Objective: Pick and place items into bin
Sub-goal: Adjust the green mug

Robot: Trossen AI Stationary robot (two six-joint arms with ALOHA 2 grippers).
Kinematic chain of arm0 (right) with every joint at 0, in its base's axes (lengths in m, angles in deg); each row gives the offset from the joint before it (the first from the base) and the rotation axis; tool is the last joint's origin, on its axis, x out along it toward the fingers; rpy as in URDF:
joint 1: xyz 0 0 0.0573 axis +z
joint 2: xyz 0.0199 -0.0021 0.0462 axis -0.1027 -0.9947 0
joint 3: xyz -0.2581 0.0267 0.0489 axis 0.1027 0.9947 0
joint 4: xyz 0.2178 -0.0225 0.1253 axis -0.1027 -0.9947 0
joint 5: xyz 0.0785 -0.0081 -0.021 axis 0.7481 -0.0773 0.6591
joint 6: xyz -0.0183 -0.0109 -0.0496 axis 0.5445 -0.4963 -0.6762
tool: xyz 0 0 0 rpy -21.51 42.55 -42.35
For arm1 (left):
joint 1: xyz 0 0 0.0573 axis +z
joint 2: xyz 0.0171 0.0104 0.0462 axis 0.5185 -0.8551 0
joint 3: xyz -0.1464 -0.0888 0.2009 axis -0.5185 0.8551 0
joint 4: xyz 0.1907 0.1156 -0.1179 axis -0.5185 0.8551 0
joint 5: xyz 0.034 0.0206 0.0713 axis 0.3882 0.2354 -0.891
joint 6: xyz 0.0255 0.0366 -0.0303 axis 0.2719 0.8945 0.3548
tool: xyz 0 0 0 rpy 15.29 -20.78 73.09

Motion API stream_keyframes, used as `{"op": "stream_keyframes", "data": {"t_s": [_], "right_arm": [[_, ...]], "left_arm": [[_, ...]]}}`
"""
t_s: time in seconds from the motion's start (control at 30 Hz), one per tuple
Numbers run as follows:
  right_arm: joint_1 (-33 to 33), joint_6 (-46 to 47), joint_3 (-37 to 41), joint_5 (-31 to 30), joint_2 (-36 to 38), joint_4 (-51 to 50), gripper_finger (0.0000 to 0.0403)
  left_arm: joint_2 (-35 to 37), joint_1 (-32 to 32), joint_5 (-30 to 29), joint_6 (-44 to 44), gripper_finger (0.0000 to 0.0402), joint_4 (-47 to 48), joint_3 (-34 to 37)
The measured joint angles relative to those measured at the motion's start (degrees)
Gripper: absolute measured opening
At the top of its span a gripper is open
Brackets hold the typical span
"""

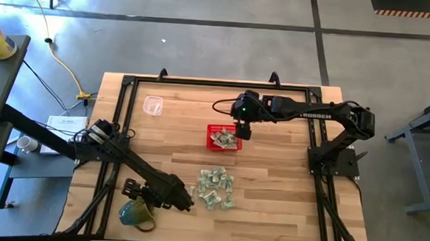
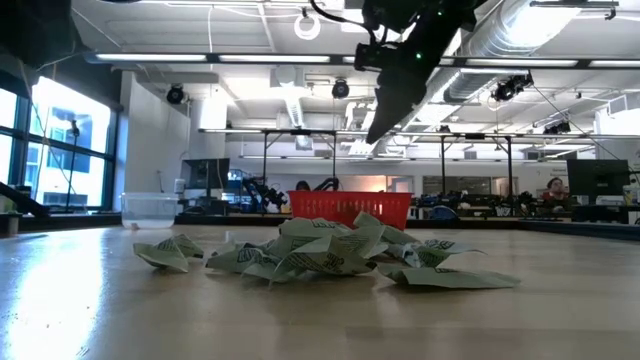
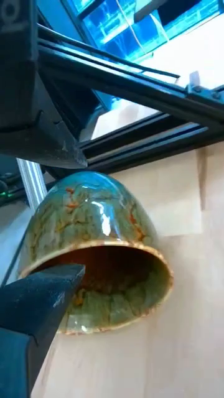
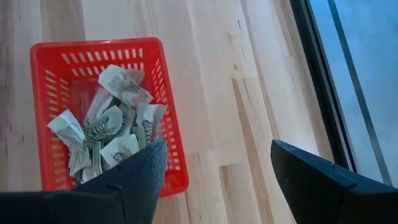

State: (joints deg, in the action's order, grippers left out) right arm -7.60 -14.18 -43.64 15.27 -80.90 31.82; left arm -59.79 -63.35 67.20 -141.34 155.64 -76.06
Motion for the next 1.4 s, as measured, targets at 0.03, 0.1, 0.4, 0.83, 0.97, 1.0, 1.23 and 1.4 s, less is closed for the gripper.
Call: {"op": "stream_keyframes", "data": {"t_s": [0.03, 0.1, 0.4, 0.83, 0.97, 1.0, 1.23, 1.4], "right_arm": [[0.0, 0.0, 0.0, 0.0, 0.0, 0.1, 0.0279], [0.0, 0.1, 0.0, 0.0, 0.0, 0.2, 0.0279], [0.0, 0.1, 0.0, 0.9, 0.0, 1.3, 0.0279], [0.0, 1.0, 0.0, 2.3, 0.0, 2.4, 0.0279], [0.0, 1.4, 0.0, 2.3, 0.0, 2.4, 0.0279], [0.0, 1.5, 0.0, 2.3, 0.0, 2.4, 0.0279], [0.0, 2.6, 0.0, 2.3, 0.0, 2.4, 0.0279], [0.0, 3.3, 0.0, 2.3, 0.0, 2.4, 0.0279]], "left_arm": [[0.0, -0.3, 0.7, 0.0, 0.0298, 0.0, 0.1], [0.0, -0.4, 1.1, 0.1, 0.0298, 0.0, 0.2], [0.0, -3.2, 4.9, -0.3, 0.0275, -0.7, 0.2], [0.0, -5.1, 5.1, -2.8, 0.0092, -1.9, 0.2], [0.1, -5.5, 6.4, -2.4, 0.0052, -1.8, 0.2], [0.1, -5.5, 6.3, -2.2, 0.0052, -1.6, 0.2], [0.0, -5.8, 3.2, -0.7, 0.0088, -1.6, 0.2], [-0.1, -5.0, -1.9, -0.2, 0.0077, -1.3, 0.2]]}}
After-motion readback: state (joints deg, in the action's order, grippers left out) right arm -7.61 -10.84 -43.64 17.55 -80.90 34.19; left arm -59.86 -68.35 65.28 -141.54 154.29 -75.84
